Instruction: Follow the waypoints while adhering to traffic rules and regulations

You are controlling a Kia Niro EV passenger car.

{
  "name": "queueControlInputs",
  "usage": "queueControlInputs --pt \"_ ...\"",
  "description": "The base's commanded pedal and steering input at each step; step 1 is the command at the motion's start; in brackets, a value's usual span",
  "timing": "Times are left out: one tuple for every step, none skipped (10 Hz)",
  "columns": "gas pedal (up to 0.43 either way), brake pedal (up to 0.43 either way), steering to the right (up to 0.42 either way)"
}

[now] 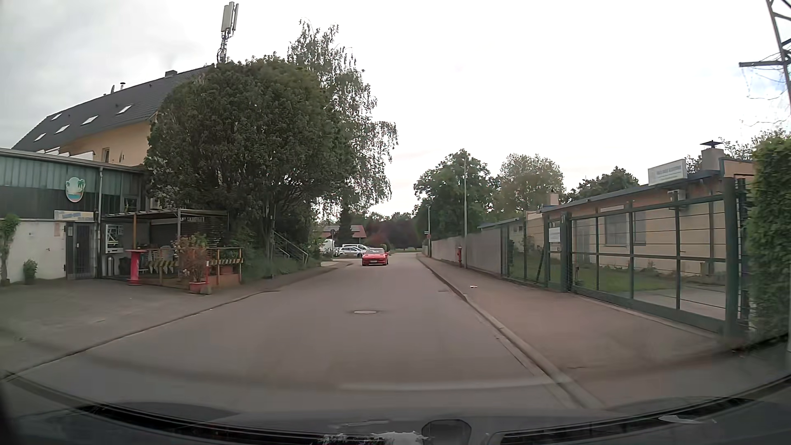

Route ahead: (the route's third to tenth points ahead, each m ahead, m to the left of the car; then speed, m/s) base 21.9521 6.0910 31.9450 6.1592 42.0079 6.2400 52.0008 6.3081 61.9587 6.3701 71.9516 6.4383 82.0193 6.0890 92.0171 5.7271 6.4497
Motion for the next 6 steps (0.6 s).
queueControlInputs --pt "0.150 0.000 0.001" --pt "0.150 0.000 0.001" --pt "0.150 0.000 0.000" --pt "0.150 0.000 0.001" --pt "0.138 0.000 0.001" --pt "0.138 0.000 0.000"
